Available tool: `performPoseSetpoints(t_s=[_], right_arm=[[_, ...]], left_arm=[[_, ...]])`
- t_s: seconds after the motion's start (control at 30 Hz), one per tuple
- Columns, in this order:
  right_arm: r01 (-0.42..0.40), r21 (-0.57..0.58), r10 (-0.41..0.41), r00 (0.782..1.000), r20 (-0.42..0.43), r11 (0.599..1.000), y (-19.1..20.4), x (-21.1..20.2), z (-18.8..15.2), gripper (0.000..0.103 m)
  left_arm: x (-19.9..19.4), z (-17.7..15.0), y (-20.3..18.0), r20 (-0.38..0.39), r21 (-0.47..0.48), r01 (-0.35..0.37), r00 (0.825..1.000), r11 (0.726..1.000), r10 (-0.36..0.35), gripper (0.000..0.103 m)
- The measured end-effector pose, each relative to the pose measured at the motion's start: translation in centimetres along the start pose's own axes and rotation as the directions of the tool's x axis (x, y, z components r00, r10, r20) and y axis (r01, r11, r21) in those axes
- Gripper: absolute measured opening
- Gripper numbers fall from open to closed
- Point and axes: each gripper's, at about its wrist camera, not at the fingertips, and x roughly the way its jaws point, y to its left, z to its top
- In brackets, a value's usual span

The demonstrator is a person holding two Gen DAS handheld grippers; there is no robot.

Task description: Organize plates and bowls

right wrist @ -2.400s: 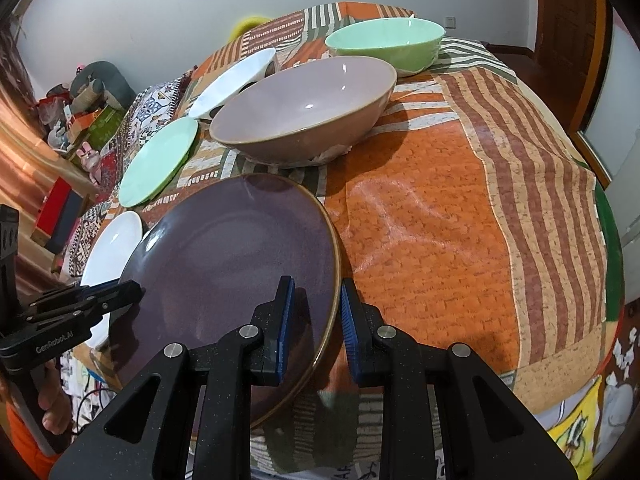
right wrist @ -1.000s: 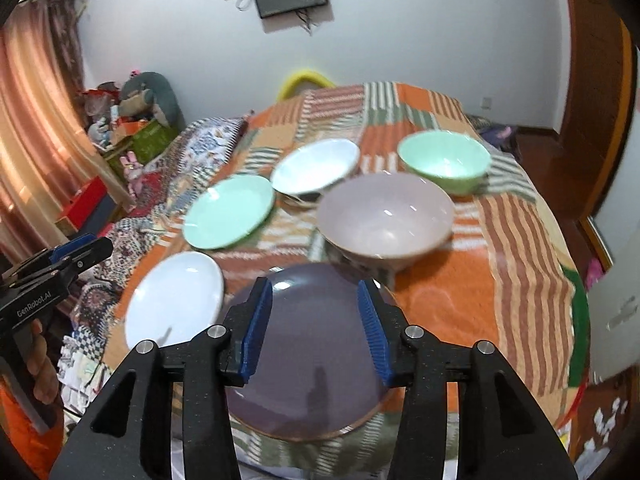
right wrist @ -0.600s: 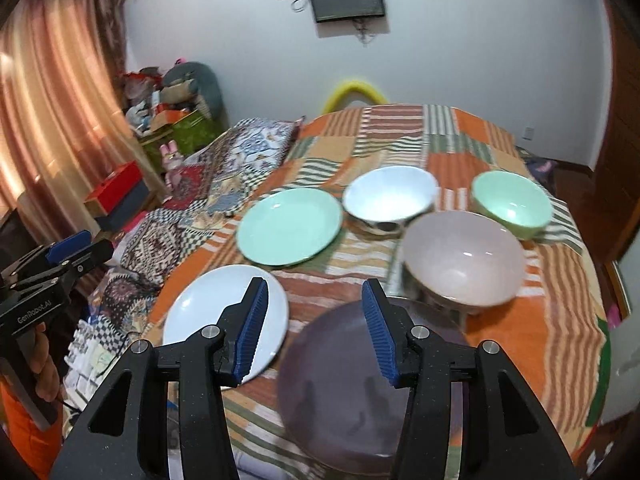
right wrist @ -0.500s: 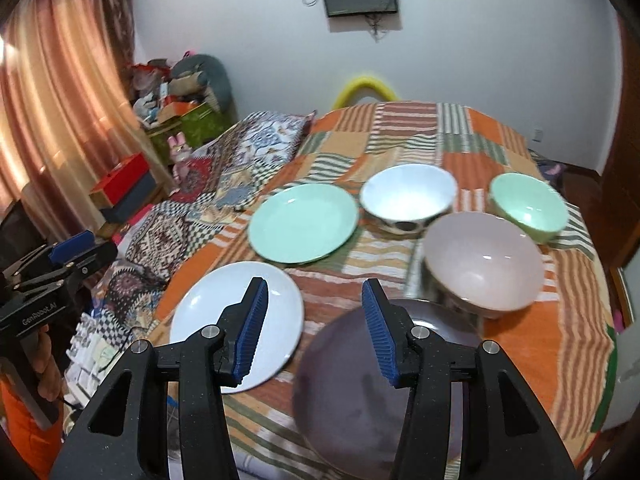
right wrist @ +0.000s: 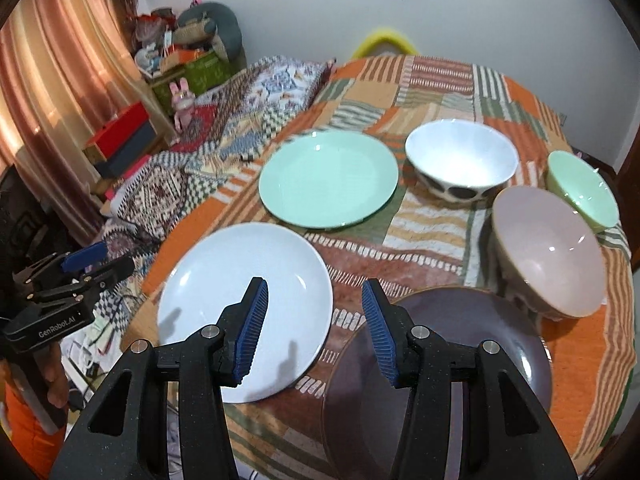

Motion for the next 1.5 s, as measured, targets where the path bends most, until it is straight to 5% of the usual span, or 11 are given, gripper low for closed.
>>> performPoseSetpoints(t_s=[0.47,0.63,0.87,1.1,1.5], right_arm=[[0.023,-0.006,-0.024,0.985,-0.168,1.0,-0.5,5.4,-0.2,0.045],[0.007,0.001,-0.007,0.979,-0.205,1.0,-0.4,6.6,0.1,0.045],[0.0,-0.011,-0.003,0.969,-0.246,1.0,-0.5,8.0,0.7,0.045],[-0.016,-0.022,0.008,0.951,-0.309,1.0,-0.3,9.7,0.5,0.029],[-0.013,-0.009,0.01,0.954,-0.298,1.0,-0.1,9.7,0.5,0.026]], left_arm=[[5.6,-2.6,1.9,-0.148,-0.069,0.048,0.987,0.996,-0.058,0.065],[6.6,-3.1,2.1,-0.174,-0.076,0.069,0.981,0.995,-0.082,0.052],[7.0,-3.1,2.5,-0.174,-0.115,0.1,0.978,0.988,-0.119,0.047],[7.3,-3.0,2.2,-0.187,-0.102,0.139,0.97,0.985,-0.156,0.042],[7.0,-3.2,1.2,-0.198,-0.07,0.179,0.962,0.981,-0.19,0.04]])
